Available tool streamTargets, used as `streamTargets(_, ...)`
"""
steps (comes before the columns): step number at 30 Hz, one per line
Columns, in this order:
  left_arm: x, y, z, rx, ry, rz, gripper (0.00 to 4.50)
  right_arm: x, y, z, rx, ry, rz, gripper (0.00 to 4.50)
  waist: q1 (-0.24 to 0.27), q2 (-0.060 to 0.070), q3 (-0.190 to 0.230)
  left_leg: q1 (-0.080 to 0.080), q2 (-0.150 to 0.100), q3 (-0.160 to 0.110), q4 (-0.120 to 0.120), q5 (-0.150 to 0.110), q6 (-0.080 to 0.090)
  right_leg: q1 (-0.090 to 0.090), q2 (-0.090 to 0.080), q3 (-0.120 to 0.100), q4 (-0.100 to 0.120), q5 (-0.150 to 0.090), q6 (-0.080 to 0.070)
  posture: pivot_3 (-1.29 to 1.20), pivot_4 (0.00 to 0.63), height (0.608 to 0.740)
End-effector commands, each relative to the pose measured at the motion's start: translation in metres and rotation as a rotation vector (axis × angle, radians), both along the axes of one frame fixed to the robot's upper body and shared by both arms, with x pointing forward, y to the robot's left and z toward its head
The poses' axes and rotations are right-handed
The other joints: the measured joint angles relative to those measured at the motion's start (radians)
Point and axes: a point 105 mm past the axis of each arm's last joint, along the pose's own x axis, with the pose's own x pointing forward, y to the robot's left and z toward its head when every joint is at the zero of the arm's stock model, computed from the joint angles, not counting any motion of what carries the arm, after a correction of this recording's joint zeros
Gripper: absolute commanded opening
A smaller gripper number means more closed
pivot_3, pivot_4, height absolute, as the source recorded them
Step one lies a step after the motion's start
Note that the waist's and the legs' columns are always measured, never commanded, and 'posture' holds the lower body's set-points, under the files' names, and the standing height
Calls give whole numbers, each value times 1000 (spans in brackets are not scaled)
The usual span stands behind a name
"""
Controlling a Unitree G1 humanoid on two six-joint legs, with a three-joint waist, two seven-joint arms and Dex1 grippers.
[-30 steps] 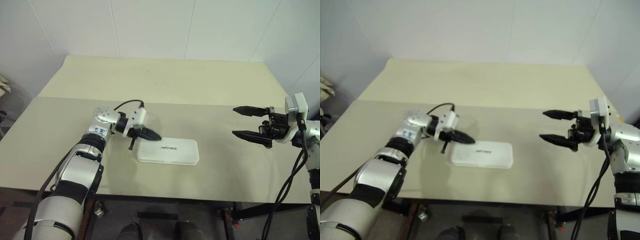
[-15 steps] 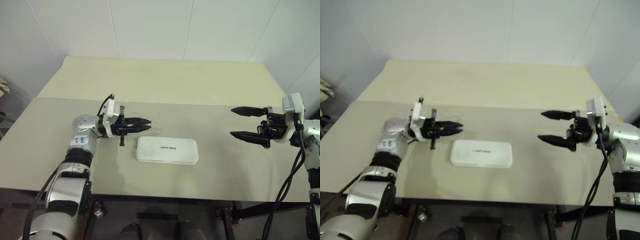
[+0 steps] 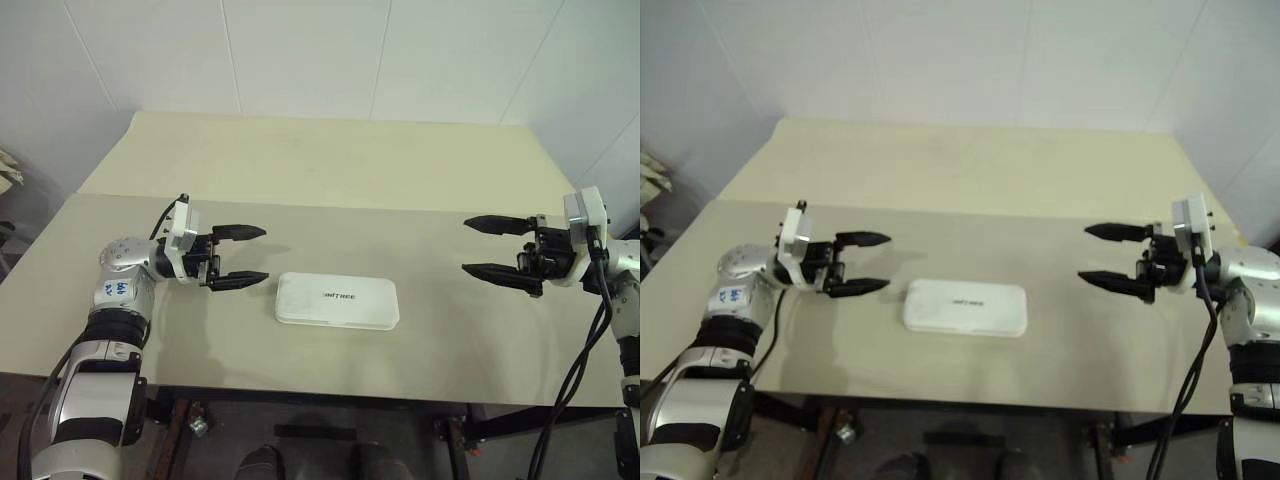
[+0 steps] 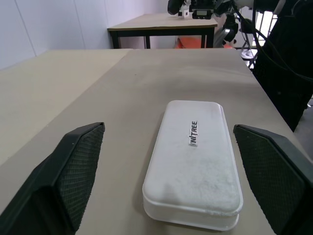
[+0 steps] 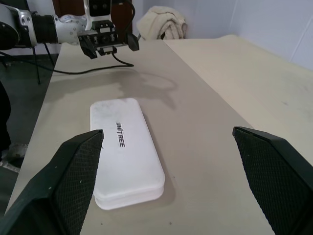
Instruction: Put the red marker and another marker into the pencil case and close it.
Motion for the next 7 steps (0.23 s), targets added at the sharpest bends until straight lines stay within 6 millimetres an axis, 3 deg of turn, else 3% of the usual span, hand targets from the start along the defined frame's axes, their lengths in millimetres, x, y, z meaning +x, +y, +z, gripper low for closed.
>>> streamTargets(1,-12,10,9,33,-18,-82,4489,-12,0,10,-20,-47,65,4500,-3,0,0,0,0,0,0,0,0,0,0,0,0,0,0,0,150,740)
streamTargets(7,-10,16,24,0,-27,-66,4489,-23,11,5,19,-73,74,4500,0,0,0,0,1,0,0,0,0,0,0,-1,0,-1,-1,0,150,740)
